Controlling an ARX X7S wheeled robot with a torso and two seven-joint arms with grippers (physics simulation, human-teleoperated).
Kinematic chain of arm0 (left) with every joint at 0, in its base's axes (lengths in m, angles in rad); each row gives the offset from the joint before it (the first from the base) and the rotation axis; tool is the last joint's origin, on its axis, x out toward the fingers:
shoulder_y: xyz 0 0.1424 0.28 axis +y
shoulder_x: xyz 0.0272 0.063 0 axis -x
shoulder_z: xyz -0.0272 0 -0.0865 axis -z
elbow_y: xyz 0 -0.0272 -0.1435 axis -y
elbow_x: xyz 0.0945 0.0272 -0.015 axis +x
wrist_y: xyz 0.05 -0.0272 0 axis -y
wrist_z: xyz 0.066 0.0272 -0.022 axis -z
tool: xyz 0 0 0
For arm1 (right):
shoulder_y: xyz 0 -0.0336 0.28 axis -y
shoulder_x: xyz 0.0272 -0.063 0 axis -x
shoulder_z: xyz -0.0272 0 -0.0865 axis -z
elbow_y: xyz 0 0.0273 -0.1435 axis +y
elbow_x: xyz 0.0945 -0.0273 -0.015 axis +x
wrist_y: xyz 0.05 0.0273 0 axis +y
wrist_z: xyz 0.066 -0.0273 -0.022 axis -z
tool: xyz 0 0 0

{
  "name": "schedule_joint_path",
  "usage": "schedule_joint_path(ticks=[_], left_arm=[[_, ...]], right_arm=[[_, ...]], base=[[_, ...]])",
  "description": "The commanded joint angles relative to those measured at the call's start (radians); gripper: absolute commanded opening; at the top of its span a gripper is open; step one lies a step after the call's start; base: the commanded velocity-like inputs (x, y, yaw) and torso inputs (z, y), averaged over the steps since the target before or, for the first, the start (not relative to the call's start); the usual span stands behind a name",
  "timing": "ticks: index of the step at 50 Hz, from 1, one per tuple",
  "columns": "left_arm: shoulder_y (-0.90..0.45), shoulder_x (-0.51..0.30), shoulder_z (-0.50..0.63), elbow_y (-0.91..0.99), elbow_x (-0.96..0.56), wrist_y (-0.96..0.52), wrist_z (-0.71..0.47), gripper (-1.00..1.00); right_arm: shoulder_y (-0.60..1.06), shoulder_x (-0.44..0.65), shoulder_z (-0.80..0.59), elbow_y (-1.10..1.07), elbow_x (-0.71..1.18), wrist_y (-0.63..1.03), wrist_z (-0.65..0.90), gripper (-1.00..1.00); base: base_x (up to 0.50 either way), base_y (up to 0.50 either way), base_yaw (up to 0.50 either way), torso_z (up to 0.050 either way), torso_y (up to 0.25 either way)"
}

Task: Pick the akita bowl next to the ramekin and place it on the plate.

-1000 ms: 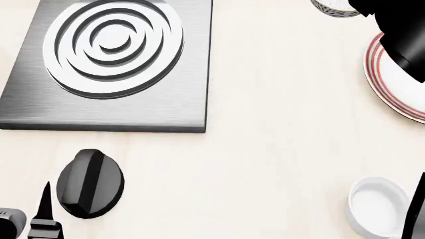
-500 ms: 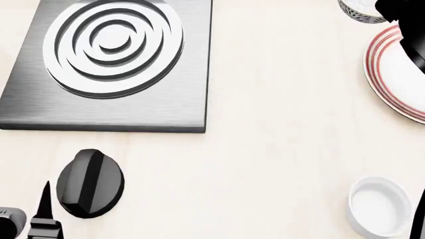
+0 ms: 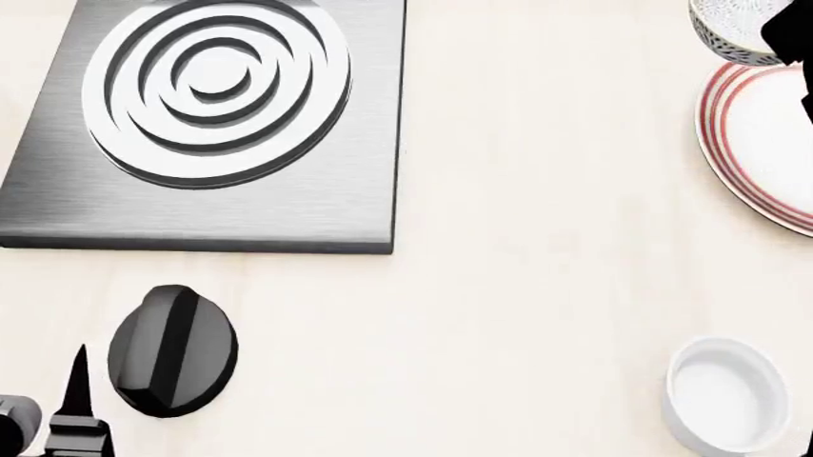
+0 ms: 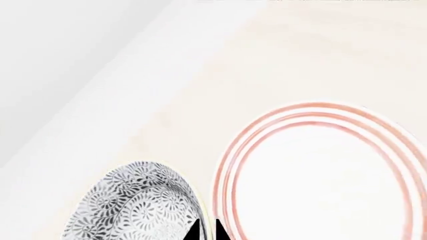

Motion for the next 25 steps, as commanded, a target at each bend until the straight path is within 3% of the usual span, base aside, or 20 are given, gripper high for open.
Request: schedule_joint_path(ticks=[1, 25], left_arm=[[0.006, 0.014, -0.023, -0.001, 0.007, 0.006, 0.025, 1.00], [-0.015, 0.000, -0.037, 0.022, -0.014, -0.022, 0.016, 1.00]], right_arm=[[-0.023, -0.005, 0.038, -0.020, -0.030, -0.025, -0.009, -1.00], [0.021, 0.008, 0.035, 0.138, -0.072, -0.103, -0.062, -1.00]], base=[[0.00, 0.00, 0.00, 0.000, 0.000], [0.00, 0.00, 0.00, 0.000, 0.000]])
